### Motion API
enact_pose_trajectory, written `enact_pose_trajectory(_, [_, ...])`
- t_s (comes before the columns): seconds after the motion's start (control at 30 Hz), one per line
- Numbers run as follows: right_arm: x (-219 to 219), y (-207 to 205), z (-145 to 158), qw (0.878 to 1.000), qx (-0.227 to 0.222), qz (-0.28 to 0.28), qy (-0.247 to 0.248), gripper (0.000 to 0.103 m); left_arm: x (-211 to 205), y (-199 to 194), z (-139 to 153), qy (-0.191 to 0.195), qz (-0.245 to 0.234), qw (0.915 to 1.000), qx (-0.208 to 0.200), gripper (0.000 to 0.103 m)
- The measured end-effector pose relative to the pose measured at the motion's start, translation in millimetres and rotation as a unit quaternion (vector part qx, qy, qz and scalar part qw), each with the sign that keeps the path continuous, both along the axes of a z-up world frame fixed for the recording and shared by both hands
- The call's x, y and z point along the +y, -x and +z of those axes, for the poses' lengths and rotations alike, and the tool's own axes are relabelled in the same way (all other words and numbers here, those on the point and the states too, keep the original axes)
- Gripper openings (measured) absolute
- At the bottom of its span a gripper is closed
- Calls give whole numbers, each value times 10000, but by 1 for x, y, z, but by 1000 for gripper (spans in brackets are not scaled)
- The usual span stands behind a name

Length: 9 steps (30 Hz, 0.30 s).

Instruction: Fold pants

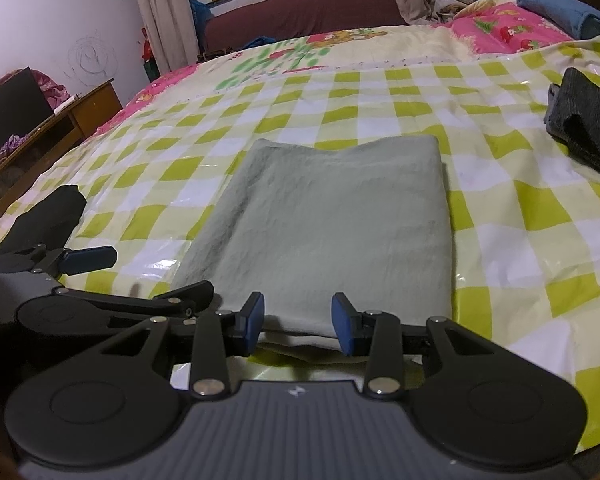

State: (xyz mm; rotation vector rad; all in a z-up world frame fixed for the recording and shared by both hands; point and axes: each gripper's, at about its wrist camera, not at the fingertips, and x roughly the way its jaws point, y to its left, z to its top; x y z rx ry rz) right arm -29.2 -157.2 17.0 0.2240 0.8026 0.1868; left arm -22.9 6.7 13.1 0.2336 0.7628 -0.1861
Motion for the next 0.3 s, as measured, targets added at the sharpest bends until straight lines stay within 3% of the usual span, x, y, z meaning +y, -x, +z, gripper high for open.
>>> enact_pose_trajectory(0.3, [0, 1, 0, 10000, 11, -6, -12, 38, -1, 1, -1, -28, 8, 10000, -27, 103])
